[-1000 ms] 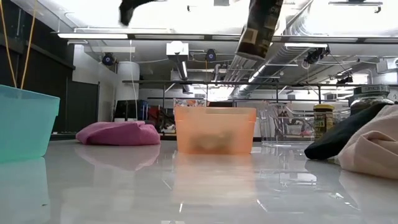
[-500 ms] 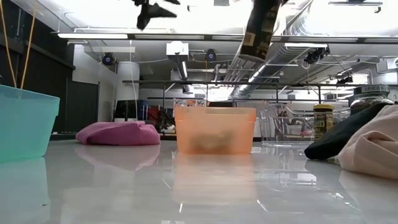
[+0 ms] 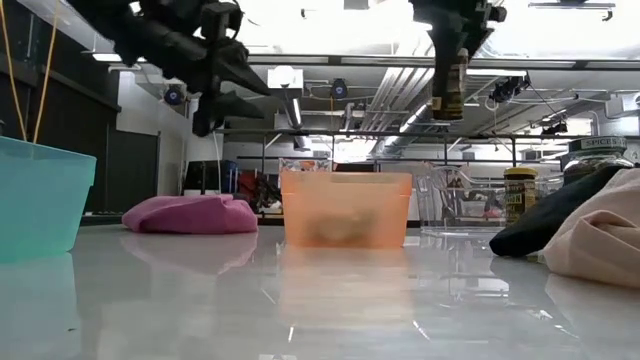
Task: Sort spices by type
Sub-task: Put the right yellow seasoning bottle into the transparent bin
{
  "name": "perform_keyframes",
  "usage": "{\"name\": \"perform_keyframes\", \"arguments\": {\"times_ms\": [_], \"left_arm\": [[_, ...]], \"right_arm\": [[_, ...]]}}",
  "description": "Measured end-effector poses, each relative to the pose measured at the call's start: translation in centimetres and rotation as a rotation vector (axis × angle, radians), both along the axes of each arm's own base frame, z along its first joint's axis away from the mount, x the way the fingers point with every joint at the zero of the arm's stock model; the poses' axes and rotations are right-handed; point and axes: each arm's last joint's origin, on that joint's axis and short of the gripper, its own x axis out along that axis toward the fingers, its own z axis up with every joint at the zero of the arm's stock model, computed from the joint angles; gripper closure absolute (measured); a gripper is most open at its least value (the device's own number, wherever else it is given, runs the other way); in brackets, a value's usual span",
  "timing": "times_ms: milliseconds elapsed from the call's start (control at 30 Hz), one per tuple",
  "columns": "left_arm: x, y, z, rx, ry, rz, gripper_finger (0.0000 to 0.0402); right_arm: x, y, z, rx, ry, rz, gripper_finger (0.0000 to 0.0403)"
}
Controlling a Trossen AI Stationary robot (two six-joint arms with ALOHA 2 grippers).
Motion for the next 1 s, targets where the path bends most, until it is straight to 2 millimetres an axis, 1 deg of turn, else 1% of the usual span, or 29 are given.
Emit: {"name": "perform_keyframes", "arguments": {"times_ms": [67,133,233,300,367,500,567,667,800,900,1000], "left_arm": [[-0.2,-0.6,-0.8,0.006,-0.007,0.009,0.0254],[-0.2,-0.8,-1.1,0.008,-0.011,0.017,0.0254],[-0.1,-0.8,-0.8,-0.025,-0.039,0.029,0.0254],[0.0,-0.8,-0.5,-0.016,-0.071,0.030,0.0254],[0.1,-0.1,-0.1,0.017,-0.117,0.044,0.0255],[0.0,2.0,1.3,0.136,-0.154,0.078,0.0255],[-0.3,2.9,1.6,0.121,-0.122,0.082,0.0255],[-0.8,3.6,2.0,0.010,-0.069,0.053,0.0255],[-1.8,3.0,1.8,-0.115,0.015,0.014,0.0255],[-2.5,2.5,1.9,-0.086,0.059,0.013,0.0255],[-3.0,2.5,2.0,-0.060,0.081,0.076,0.0255]], "right_arm": [[-1.1,-1.7,0.6,0.001,-0.012,-0.056,0.0187],[-2.0,-2.9,1.0,0.021,-0.038,-0.106,0.0187],[-2.8,-3.8,1.4,0.079,-0.067,-0.125,0.0187],[-3.2,-4.5,1.4,0.103,-0.077,-0.150,0.0187],[-3.1,-5.3,1.3,0.092,-0.085,-0.174,0.0187],[-3.1,-7.2,0.9,0.083,-0.072,-0.201,0.0187],[-3.2,-8.2,0.7,0.103,-0.067,-0.214,0.0187],[-3.8,-9.5,0.4,0.184,-0.085,-0.246,0.0187],[-4.7,-10.8,0.3,0.233,-0.102,-0.283,0.0187],[-5.4,-11.7,0.3,0.237,-0.087,-0.286,0.0187],[-5.9,-12.9,0.3,0.235,-0.107,-0.278,0.0187]]}}
